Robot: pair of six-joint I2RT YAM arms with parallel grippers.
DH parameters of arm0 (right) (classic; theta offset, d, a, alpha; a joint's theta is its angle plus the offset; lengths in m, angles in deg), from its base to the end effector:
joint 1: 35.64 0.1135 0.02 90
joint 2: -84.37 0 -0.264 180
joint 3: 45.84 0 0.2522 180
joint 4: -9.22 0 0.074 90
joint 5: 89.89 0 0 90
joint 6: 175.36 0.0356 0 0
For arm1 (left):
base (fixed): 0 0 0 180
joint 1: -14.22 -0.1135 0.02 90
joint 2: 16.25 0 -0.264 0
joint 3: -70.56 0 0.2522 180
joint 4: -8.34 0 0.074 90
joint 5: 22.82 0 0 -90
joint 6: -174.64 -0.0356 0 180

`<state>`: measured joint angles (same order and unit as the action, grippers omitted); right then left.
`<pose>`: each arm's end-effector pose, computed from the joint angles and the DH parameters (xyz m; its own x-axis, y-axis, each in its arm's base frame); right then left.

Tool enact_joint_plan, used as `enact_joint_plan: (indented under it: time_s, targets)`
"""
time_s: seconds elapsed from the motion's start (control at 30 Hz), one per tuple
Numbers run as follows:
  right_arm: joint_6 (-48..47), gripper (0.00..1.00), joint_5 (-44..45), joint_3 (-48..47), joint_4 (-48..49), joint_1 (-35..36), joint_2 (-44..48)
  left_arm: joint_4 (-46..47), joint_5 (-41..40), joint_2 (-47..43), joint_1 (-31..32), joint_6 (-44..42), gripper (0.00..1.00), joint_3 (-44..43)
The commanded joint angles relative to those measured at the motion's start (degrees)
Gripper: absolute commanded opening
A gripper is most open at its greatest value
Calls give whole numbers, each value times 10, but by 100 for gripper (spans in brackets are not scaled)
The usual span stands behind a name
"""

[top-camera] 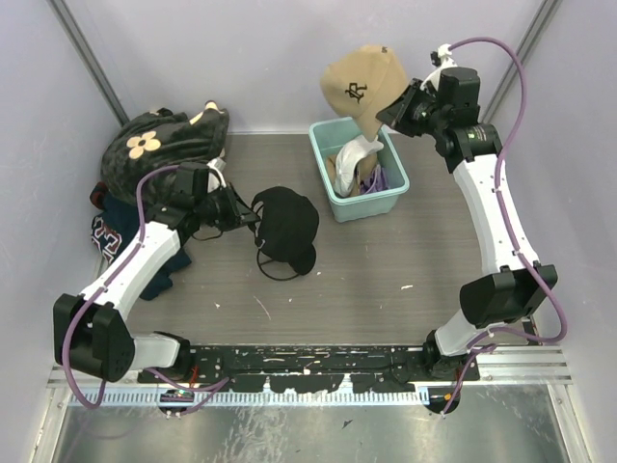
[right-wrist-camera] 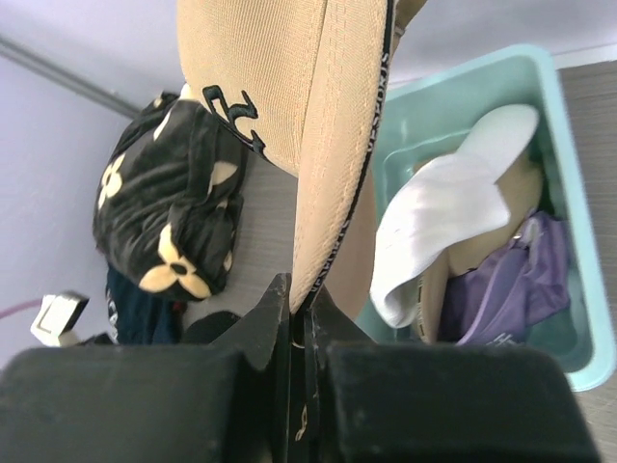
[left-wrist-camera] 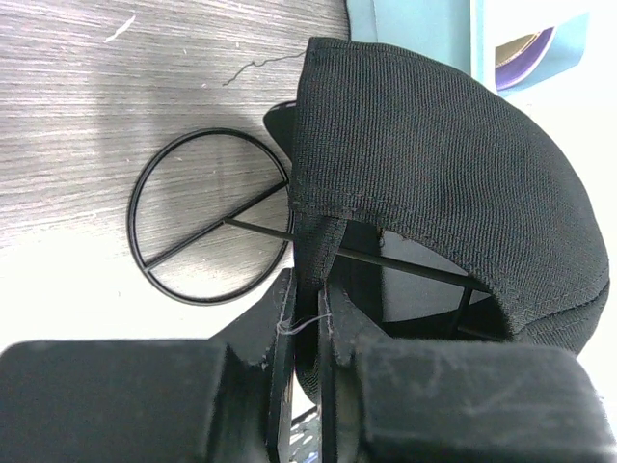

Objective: Stack the hats

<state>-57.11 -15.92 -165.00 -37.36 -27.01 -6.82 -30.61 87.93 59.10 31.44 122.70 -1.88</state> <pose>0.3453 0.0624 0.4612 -0.4687 0.3890 -0.7931 -0.2056 0.8251 0.5262 0.2685 -0.0964 0.2845 -0.8279 -0.3470 -0.4407 0.0235 0.7636 -0.6453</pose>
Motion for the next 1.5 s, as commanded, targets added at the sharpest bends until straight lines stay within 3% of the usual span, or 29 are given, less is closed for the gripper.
enact_joint_plan:
  time_s: [0.0, 0.3, 0.4, 0.5, 0.6, 0.77, 1.07, 1.2, 1.33, 1.47]
  targets:
    - [-5, 1, -77, -1, 26, 4, 10, -61, -36, 15, -29, -56, 0, 48]
    - [-8, 1, -87, 47, 24, 4, 17, -26, 29, -74, -39, -55, 2, 55]
    - [-10, 1, -87, 55, 22, 4, 18, -36, 30, -81, -39, -53, 16, 46]
    - [-11, 1, -88, 60, 20, 4, 19, -42, 33, -85, -39, -52, 19, 46]
    - [-12, 1, -89, 65, 17, 4, 19, -47, 36, -97, -39, -46, 34, 46]
    - [-15, 1, -90, 80, 16, 4, 21, -70, 26, -114, -39, -44, 46, 33]
    - [-16, 1, -89, 95, 18, 5, 23, -109, 9, -131, -39, -38, 46, 10]
    - [-15, 1, -88, 107, 23, 6, 24, -130, 2, -135, -39, -35, 42, -12]
    - [-13, 1, -86, 116, 27, 7, 26, -135, 0, -135, -39, -35, 34, -14]
    - [-14, 1, -86, 115, 25, 8, 27, -124, 8, -128, -39, -29, 17, 1]
